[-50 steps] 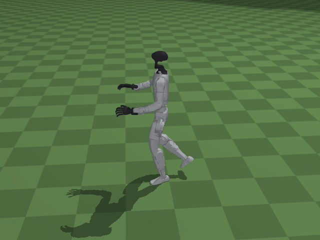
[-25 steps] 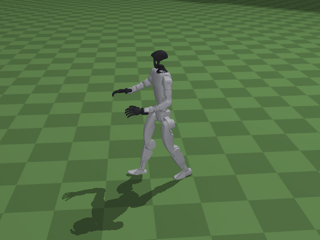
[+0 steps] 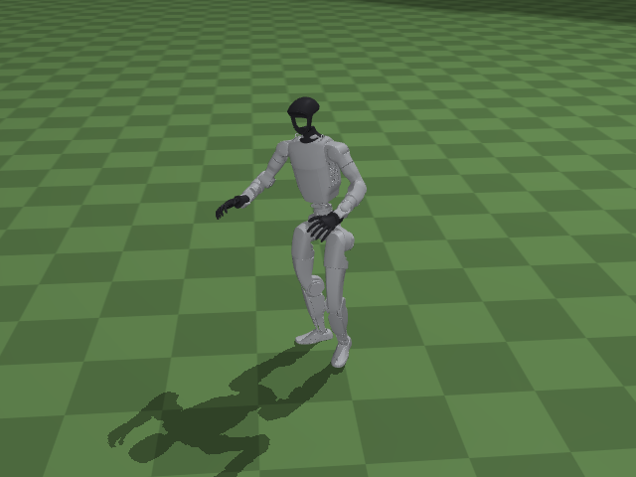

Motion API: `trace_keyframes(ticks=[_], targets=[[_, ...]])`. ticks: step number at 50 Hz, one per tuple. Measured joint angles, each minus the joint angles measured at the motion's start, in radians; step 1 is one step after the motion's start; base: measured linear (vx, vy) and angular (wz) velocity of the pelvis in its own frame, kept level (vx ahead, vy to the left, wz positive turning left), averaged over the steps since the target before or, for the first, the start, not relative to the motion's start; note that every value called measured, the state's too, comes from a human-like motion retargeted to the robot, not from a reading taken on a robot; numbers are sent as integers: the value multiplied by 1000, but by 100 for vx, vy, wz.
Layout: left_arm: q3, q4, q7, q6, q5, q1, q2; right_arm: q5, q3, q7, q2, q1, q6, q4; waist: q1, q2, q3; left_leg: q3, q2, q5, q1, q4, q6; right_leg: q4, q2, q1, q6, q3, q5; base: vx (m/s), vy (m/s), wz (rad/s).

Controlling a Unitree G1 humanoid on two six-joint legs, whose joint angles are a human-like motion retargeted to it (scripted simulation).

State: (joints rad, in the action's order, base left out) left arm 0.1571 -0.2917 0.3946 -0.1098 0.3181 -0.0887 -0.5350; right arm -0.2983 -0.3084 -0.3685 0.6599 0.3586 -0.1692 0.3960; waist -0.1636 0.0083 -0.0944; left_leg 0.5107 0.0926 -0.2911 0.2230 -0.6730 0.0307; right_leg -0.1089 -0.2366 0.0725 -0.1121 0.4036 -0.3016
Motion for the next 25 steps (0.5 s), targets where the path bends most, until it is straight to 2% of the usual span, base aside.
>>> trace_keyframes(ticks=[3,5,10,14,18,20,22,25], targets=[[-10,0,5,10,1,-4,4,-6,-28,-6,-20,35,9,6,-42,14,-2,111,-31,60,-19,284,12,9,25,40,7,28,-13,39,-2,31],[-22,0,7,14,3,-6,12,-14,-44,-8,-38,58,11,13,-69,25,-7,202,-51,102,-40,473,47,18,49,71,3,44,-21,43,0,16],[-64,-9,-12,0,41,11,35,-18,-83,-15,-111,107,-11,52,-96,27,-12,377,-42,115,-58,640,117,26,93,164,-12,61,-29,50,4,1],[-85,-15,-20,4,47,41,36,-24,-87,-7,-166,107,-5,80,-98,10,8,325,-25,138,-95,620,87,-38,96,204,8,45,-10,58,11,-7],[-78,-38,-38,10,75,52,23,-26,-70,12,-205,65,-10,89,-69,-2,31,268,17,62,-138,514,39,-229,69,200,49,51,72,62,19,38],[-58,-54,-43,12,90,44,13,-23,-64,22,-209,32,-17,81,-49,1,41,231,35,22,-161,466,20,-392,43,163,75,51,145,59,23,72],[-28,-68,-33,12,76,16,-4,-7,-65,20,-204,6,-12,68,-34,-10,51,195,35,-14,-171,429,-3,-636,-7,52,60,14,221,53,22,83],[21,-84,-19,17,77,-38,-17,24,-64,22,-180,-32,-18,48,0,-22,62,122,13,-46,-185,400,-17,-828,-3,-72,46,-91,242,50,22,121]])
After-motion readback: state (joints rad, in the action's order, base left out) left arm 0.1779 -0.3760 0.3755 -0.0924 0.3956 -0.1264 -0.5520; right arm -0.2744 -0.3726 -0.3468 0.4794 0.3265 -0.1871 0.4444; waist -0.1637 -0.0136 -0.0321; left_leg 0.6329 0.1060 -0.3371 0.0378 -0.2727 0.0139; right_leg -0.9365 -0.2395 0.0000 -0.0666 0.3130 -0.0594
